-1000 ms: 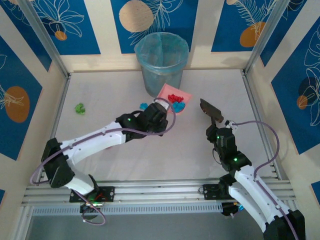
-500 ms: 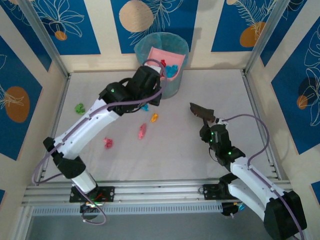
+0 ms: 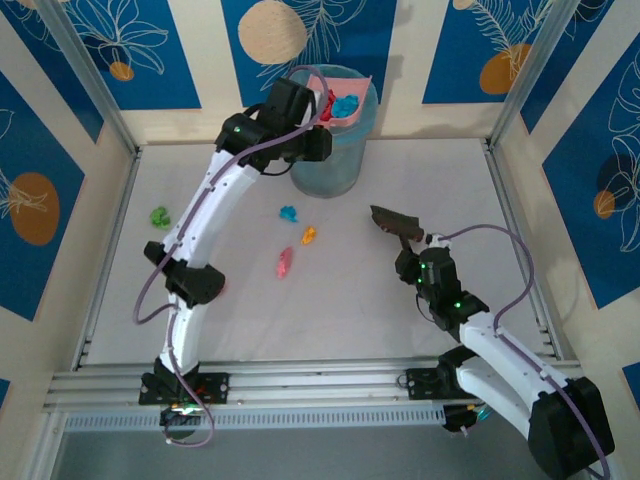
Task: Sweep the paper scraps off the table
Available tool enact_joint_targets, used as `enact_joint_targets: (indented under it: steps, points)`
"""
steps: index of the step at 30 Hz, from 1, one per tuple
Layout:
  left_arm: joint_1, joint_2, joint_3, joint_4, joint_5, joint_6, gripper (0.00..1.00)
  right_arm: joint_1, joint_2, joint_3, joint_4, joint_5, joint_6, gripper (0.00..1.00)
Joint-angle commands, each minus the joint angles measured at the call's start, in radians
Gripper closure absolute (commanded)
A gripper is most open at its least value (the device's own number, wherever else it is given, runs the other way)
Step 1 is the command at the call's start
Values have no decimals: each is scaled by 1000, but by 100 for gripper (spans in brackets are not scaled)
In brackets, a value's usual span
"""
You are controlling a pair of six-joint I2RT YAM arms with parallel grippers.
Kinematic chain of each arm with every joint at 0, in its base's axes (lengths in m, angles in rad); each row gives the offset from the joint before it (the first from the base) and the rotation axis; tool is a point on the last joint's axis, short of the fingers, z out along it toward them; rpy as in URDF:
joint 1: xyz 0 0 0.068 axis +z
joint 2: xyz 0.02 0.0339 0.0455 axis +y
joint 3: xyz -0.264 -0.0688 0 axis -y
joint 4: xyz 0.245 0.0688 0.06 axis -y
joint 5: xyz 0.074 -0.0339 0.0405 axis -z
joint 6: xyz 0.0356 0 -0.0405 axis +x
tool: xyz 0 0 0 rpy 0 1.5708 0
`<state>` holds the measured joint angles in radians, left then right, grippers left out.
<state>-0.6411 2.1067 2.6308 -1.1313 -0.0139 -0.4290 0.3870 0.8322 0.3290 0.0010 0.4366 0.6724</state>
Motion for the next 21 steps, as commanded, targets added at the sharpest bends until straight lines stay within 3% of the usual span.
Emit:
enact_joint_targets:
  steps: [1,5,10,21]
  points:
    - [31,29,34,114,168,-61,100,6,21,31,64,-17,-17,100]
    - [69,58,34,234,279,-137,100,9,63,48,77,-25,-15,100]
    - [128,121,31,383,482,-341,100,16,112,74,76,-22,-17,100]
    - [163,131,-153,781,568,-725,100,23,116,82,69,-4,-32,100]
